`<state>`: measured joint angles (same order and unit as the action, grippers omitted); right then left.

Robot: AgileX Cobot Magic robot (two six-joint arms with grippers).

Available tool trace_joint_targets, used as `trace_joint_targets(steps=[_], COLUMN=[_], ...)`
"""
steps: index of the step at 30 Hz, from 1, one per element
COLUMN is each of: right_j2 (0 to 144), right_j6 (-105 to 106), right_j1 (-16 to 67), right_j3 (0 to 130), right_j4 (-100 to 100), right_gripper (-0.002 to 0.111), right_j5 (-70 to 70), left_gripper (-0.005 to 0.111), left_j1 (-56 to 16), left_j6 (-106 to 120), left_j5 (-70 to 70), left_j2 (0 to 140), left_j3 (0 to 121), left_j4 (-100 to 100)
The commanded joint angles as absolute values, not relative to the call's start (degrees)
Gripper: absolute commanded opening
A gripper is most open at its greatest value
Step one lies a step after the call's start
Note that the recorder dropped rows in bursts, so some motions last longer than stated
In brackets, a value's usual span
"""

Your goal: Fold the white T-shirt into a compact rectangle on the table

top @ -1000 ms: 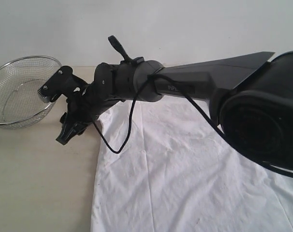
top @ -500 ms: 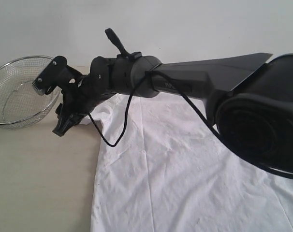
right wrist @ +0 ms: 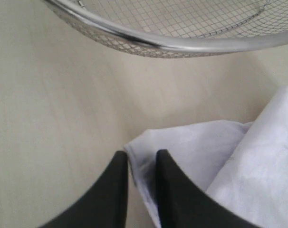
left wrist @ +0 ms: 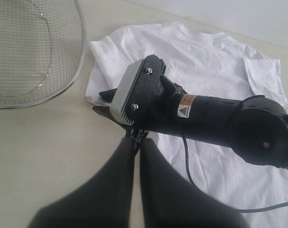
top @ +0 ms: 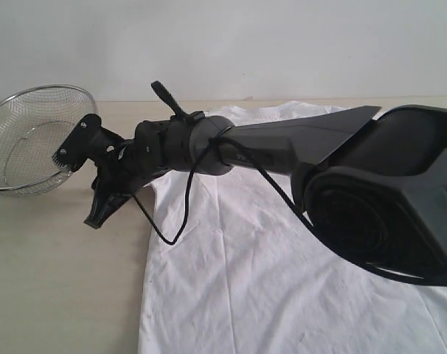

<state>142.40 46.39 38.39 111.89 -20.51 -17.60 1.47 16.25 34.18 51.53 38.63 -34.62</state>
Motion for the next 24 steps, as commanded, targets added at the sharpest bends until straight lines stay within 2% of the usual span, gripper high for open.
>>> trace_joint_targets(steps=[1, 15, 24], right_j2=[142.4, 135.0, 133.2], right_j6=[46.4, 35.4, 26.8], right_j1=[38.4, 36.5, 33.1], right_j3=[112.2, 112.2, 112.0], right_j4=[-20.2, -20.2, -20.0], right_gripper=[0.000, 0.000, 0.000], right_j5=[-18.7, -15.7, -21.6], left_gripper=[0.005, 0.005, 0.005], left_j1=[1.4, 1.4, 1.4], left_j6=[16.7, 17.1, 17.1], left_j5=[34.0, 33.0, 32.9], left_j2=[51.4, 51.4, 51.4], left_j3=[38.5, 38.5, 38.5], left_j4=[-34.6, -34.6, -34.6])
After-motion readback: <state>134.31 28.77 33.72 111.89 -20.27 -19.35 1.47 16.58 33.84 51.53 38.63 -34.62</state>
